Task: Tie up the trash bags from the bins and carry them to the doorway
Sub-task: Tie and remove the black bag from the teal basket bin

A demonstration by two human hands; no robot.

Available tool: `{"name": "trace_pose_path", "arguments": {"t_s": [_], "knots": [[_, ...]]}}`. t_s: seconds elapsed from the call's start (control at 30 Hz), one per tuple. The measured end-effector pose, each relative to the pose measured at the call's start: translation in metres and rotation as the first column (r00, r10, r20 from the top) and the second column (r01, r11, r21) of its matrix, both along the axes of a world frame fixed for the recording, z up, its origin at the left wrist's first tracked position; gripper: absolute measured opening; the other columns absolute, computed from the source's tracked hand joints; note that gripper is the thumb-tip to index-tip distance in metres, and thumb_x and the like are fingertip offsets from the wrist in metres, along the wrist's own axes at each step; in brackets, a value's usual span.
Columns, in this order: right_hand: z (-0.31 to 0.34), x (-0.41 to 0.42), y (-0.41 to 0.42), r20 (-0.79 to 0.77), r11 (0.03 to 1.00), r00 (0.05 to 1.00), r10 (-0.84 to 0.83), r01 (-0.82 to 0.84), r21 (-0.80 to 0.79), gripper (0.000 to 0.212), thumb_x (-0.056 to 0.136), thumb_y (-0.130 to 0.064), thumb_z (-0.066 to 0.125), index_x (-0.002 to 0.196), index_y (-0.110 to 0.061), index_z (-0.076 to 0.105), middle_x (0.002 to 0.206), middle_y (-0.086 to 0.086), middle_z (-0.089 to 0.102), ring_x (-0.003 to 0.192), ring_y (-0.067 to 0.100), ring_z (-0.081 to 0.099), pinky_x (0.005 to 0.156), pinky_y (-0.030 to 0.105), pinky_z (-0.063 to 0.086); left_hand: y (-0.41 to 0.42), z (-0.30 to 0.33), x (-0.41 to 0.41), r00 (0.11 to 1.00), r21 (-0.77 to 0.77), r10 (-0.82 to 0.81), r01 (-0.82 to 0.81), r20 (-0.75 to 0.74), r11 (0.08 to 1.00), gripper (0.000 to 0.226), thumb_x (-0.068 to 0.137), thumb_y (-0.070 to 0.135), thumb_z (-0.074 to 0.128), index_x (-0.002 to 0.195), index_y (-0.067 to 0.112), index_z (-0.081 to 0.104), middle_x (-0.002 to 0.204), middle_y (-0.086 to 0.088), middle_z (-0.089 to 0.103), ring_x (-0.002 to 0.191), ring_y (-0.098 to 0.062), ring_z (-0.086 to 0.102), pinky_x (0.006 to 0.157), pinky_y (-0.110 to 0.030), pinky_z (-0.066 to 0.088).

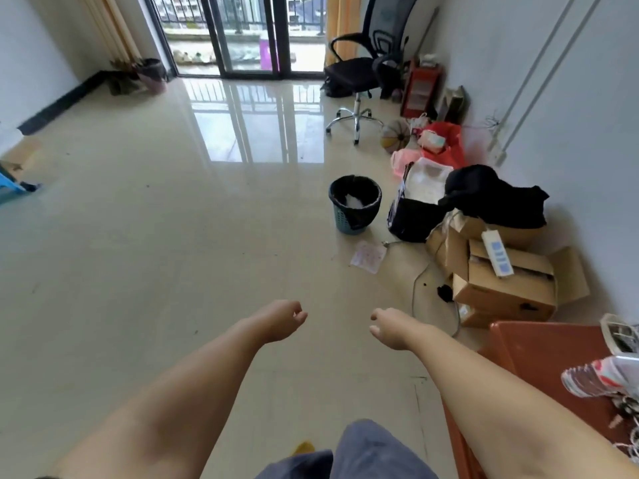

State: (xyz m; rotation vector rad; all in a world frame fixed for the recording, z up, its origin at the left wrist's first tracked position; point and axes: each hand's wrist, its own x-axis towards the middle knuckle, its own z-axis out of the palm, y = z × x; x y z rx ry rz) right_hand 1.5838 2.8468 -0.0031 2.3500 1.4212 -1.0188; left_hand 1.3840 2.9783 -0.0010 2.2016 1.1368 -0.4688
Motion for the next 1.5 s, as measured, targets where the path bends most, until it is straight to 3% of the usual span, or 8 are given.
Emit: {"name": "trace_pose_path", "arguments": {"t_s": [0.37, 0.53, 0.63, 1.03, 1.27, 1.33, 1.4, 1.5], "knots": [[-0.011, 0.146, 0.221, -0.002, 1.0, 1.0, -0.019, 0.019, -0.016, 0.047, 0.099, -0.033, 0.034, 0.143, -0.015, 0.033, 0.148, 0.012, 0.037, 0.133, 0.029, 0.04, 0.107, 0.038, 0.035, 0.221, -0.012, 0.143, 1.0, -0.001, 0.007, -0.007, 0.028, 1.0, 0.039, 0.099, 0.037, 0.037, 0.118, 0.009, 0.057, 0.122, -0.011, 0.061, 0.112, -0.028, 0.056, 0.096, -0.037, 0.045], [-0.009, 0.216, 0.314, 0.034, 0.999, 0.998, -0.048, 0.047, 0.017, 0.037, 0.095, -0.028, 0.044, 0.127, -0.011, 0.051, 0.128, 0.015, 0.057, 0.117, 0.032, 0.055, 0.096, 0.038, 0.045, 0.311, -0.007, 0.205, 0.995, -0.02, 0.041, -0.04, 0.087, 0.999, 0.038, 0.098, 0.036, 0.038, 0.117, 0.01, 0.058, 0.121, -0.011, 0.061, 0.11, -0.028, 0.057, 0.095, -0.037, 0.046], [-0.013, 0.244, 0.366, 0.01, 0.999, 1.0, -0.021, 0.021, -0.047, 0.039, 0.099, -0.027, 0.036, 0.133, -0.011, 0.045, 0.135, 0.014, 0.049, 0.122, 0.031, 0.05, 0.099, 0.038, 0.042, 0.364, -0.011, 0.229, 0.997, -0.031, 0.038, -0.035, 0.071, 0.999, 0.038, 0.099, 0.034, 0.037, 0.119, 0.009, 0.058, 0.123, -0.011, 0.061, 0.112, -0.028, 0.056, 0.095, -0.034, 0.045], [-0.079, 0.317, 0.537, -0.092, 0.923, 0.919, -0.384, 0.38, -0.062, 0.04, 0.097, -0.029, 0.036, 0.132, -0.012, 0.043, 0.135, 0.013, 0.049, 0.12, 0.03, 0.049, 0.098, 0.039, 0.042, 0.588, -0.069, 0.348, 0.96, -0.083, -0.278, 0.274, -0.035, 0.958, 0.041, 0.1, 0.036, 0.034, 0.126, 0.012, 0.054, 0.129, -0.009, 0.058, 0.117, -0.027, 0.054, 0.094, -0.033, 0.043], [-0.211, 0.36, 0.594, -0.143, 0.868, 0.857, -0.496, 0.493, -0.054, 0.04, 0.098, -0.029, 0.034, 0.131, -0.01, 0.046, 0.132, 0.013, 0.051, 0.119, 0.029, 0.049, 0.092, 0.034, 0.04, 0.65, -0.204, 0.416, 0.976, -0.148, -0.217, 0.213, -0.01, 0.966, 0.038, 0.099, 0.035, 0.035, 0.12, 0.012, 0.057, 0.12, -0.008, 0.062, 0.109, -0.026, 0.058, 0.089, -0.032, 0.046], [-0.27, 0.38, 0.603, -0.131, 0.838, 0.829, -0.543, 0.544, -0.032, 0.03, 0.098, -0.028, 0.034, 0.107, -0.007, 0.053, 0.114, 0.015, 0.056, 0.106, 0.028, 0.052, 0.081, 0.032, 0.039, 0.661, -0.266, 0.435, 0.99, -0.176, -0.14, 0.144, 0.035, 0.974, 0.036, 0.098, 0.033, 0.036, 0.116, 0.012, 0.059, 0.115, -0.007, 0.064, 0.104, -0.025, 0.059, 0.085, -0.031, 0.046], [-0.331, 0.396, 0.607, -0.127, 0.788, 0.779, -0.614, 0.614, -0.042, 0.027, 0.098, -0.028, 0.032, 0.089, -0.008, 0.047, 0.103, 0.016, 0.052, 0.1, 0.028, 0.051, 0.077, 0.032, 0.036, 0.67, -0.328, 0.452, 0.996, -0.204, -0.033, 0.048, 0.077, 0.978, 0.034, 0.097, 0.034, 0.038, 0.115, 0.013, 0.059, 0.113, -0.009, 0.065, 0.102, -0.025, 0.061, 0.086, -0.032, 0.048], [-0.414, 0.421, 0.615, -0.125, 0.68, 0.674, -0.728, 0.734, -0.005, 0.051, 0.101, -0.037, 0.028, 0.131, 0.001, 0.043, 0.134, 0.019, 0.049, 0.127, 0.032, 0.045, 0.096, 0.033, 0.038, 0.688, -0.418, 0.48, 0.976, -0.239, 0.146, -0.105, 0.162, 0.965, 0.038, 0.095, 0.038, 0.041, 0.122, 0.013, 0.054, 0.114, -0.011, 0.064, 0.101, -0.026, 0.062, 0.084, -0.034, 0.051]]}}
